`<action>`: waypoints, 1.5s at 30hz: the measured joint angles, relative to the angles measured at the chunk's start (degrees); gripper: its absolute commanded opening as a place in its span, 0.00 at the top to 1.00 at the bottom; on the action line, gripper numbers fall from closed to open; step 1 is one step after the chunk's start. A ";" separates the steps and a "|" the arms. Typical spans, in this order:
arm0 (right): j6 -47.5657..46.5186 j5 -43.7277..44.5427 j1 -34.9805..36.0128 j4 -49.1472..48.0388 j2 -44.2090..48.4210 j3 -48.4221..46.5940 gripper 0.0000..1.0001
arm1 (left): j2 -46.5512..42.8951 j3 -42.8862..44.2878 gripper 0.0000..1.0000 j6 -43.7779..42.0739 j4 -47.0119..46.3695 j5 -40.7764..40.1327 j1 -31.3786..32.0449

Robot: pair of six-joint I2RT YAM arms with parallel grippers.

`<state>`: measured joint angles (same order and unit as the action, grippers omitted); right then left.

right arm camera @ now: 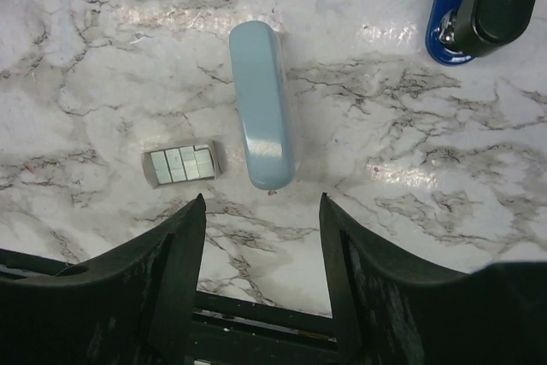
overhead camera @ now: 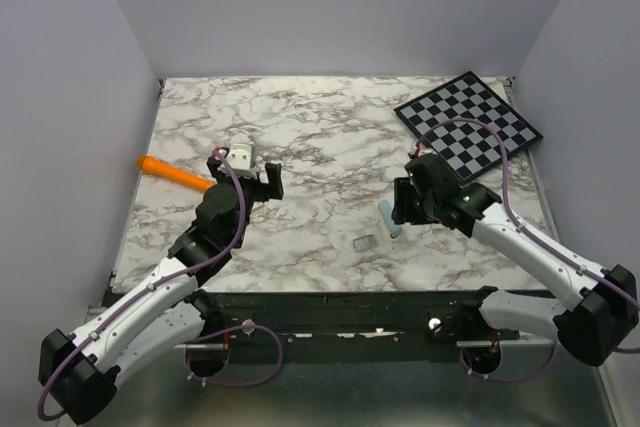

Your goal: Load the staples into the stapler

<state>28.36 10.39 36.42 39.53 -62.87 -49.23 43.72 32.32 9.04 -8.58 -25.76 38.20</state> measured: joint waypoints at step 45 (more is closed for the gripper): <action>-5.44 -3.54 -0.15 3.15 -28.22 -8.55 0.91 | -1.53 -2.12 0.01 -3.26 -0.35 -6.34 -1.03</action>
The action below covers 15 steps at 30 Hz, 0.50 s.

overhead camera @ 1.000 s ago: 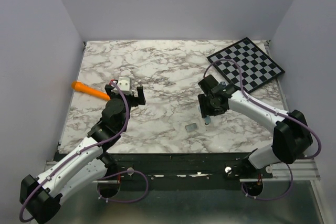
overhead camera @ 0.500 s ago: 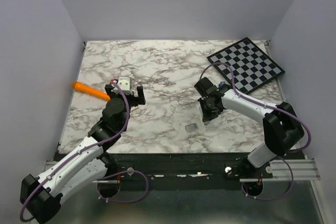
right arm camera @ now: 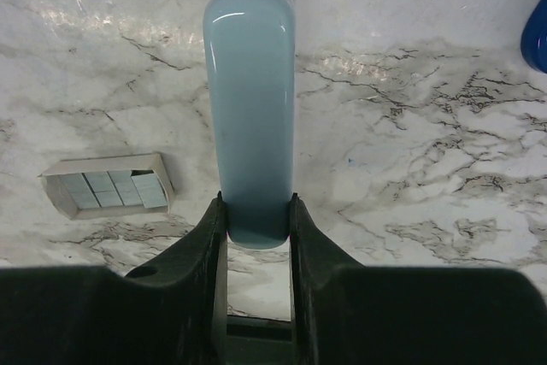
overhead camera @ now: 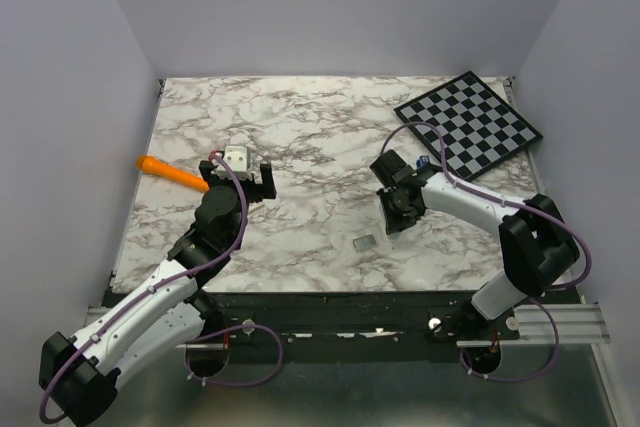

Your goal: Load the staples into the stapler

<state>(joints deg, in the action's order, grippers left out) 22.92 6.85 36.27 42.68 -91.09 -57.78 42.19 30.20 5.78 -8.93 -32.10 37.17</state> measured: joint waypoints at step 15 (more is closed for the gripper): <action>-3.10 4.17 -11.69 1.81 -7.06 -10.93 0.74 | 0.79 0.00 0.01 0.00 -0.13 0.00 -0.70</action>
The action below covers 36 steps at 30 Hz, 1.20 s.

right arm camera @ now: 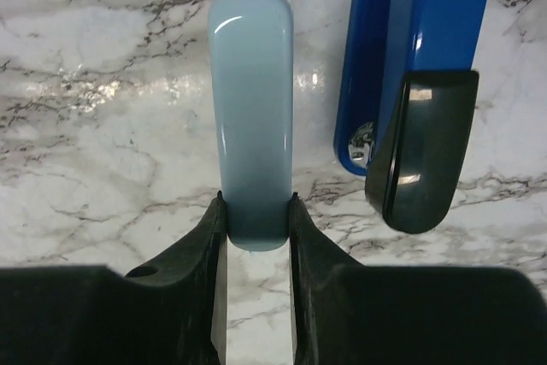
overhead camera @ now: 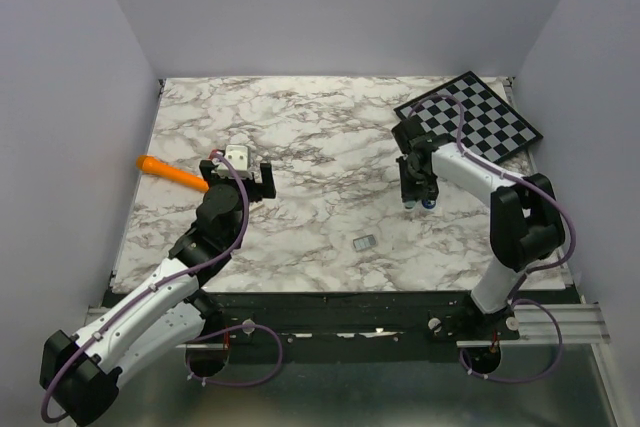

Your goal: Load the staples into the stapler

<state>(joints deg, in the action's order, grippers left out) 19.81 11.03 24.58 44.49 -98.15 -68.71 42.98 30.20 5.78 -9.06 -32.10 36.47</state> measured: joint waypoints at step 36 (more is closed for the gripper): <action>-3.45 13.88 -13.55 -2.69 64.52 7.41 0.00 | -18.40 12.37 0.01 3.37 22.69 -7.98 -12.13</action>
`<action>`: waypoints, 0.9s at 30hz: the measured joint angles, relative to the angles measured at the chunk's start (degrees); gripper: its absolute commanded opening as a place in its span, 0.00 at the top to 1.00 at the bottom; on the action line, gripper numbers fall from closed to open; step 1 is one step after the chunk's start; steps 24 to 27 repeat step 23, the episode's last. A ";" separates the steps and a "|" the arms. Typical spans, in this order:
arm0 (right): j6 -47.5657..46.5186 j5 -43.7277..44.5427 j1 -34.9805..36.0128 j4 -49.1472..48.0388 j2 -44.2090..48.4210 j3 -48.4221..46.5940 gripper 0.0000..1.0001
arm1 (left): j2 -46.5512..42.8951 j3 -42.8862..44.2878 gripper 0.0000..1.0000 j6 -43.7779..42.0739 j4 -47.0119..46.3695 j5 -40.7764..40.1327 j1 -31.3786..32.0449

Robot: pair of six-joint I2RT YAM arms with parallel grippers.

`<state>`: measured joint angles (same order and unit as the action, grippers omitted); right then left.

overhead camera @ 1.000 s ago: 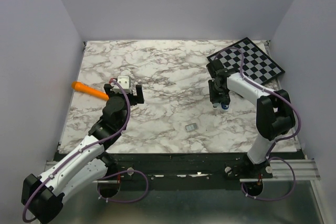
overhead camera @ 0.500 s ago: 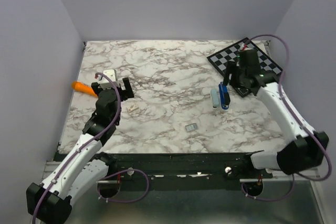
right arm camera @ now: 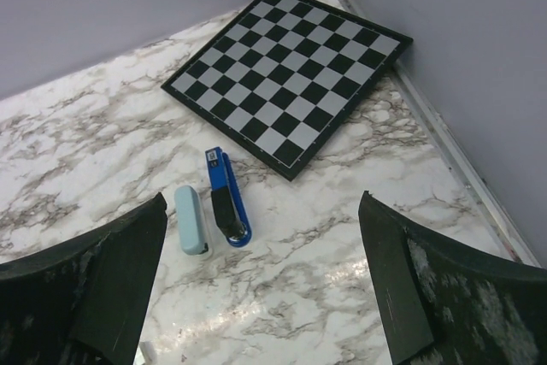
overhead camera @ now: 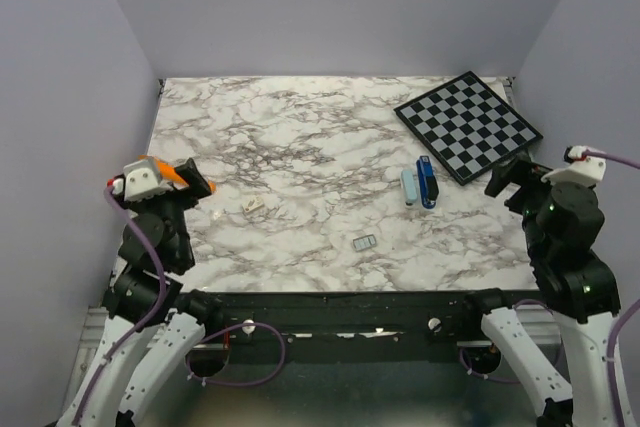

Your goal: Load the staples into the stapler

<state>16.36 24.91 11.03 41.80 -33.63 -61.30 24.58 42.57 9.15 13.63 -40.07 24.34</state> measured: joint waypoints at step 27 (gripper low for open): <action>-1.73 -0.37 0.90 -0.46 20.24 13.16 0.00 | -10.32 -3.04 0.01 -0.35 6.23 -9.97 0.00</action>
